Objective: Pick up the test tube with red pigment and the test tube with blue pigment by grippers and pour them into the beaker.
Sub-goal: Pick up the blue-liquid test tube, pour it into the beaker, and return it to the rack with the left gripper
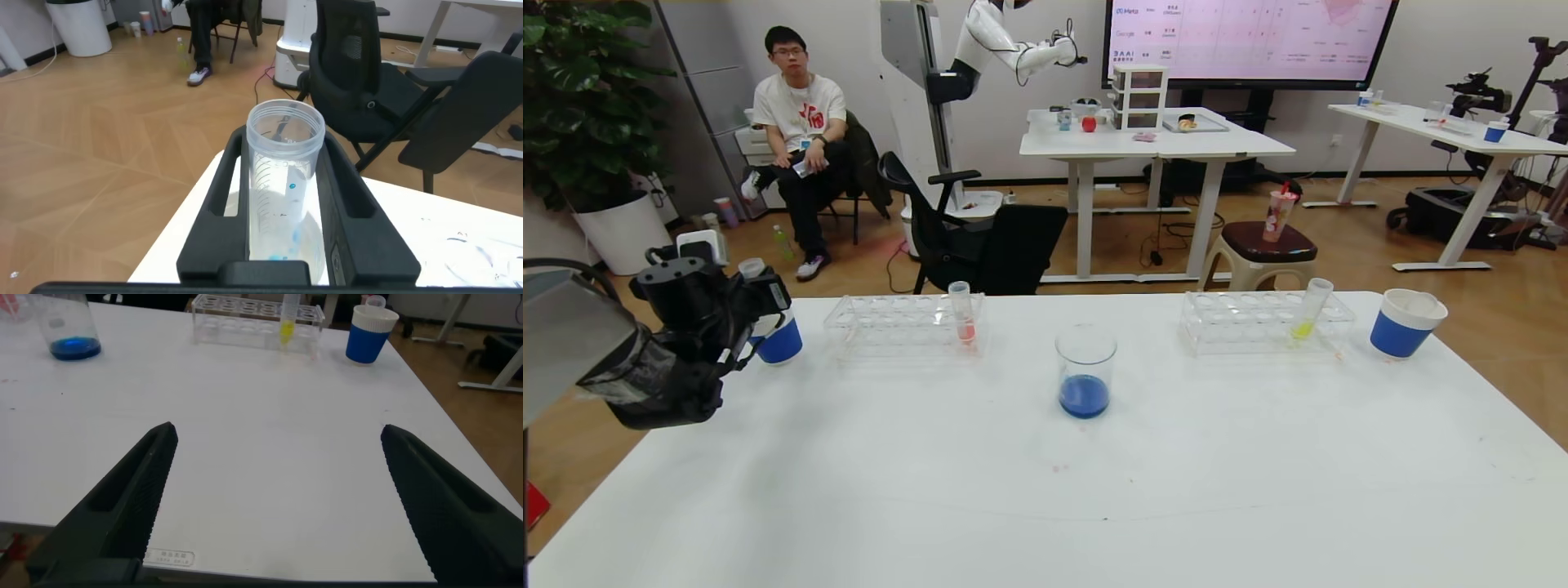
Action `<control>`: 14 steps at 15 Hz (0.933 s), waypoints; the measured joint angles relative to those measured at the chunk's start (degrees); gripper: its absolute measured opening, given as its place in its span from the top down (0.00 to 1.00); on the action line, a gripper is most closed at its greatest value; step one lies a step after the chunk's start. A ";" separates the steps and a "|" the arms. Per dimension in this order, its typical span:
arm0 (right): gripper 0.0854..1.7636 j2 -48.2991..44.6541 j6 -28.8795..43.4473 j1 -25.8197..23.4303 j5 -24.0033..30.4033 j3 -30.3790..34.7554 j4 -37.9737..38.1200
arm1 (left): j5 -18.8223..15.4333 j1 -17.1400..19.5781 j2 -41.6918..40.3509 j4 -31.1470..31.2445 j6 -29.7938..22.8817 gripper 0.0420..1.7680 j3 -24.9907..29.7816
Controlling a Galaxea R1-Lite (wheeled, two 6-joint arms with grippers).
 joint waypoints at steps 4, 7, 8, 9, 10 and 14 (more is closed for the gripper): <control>0.02 0.00 -0.02 0.00 0.00 0.00 0.00 | 0.00 -0.02 0.02 -2.06 -0.01 0.72 1.32; 0.02 0.00 -0.02 0.00 0.00 0.00 0.00 | -0.06 0.00 0.07 -2.26 0.00 0.21 2.00; 0.02 0.00 0.00 0.00 -0.02 0.00 0.00 | -0.06 0.00 0.10 -2.32 0.00 0.07 2.04; 0.02 0.00 -0.02 0.00 0.00 0.00 0.00 | -0.04 0.00 0.11 -2.36 0.02 0.01 2.08; 0.02 0.00 -0.02 0.00 0.00 0.00 0.00 | -0.04 -0.02 0.10 -2.69 0.05 0.01 2.08; 0.02 0.00 -0.02 0.00 0.00 0.00 0.00 | -0.11 -2.01 -1.85 -2.72 0.44 0.01 1.62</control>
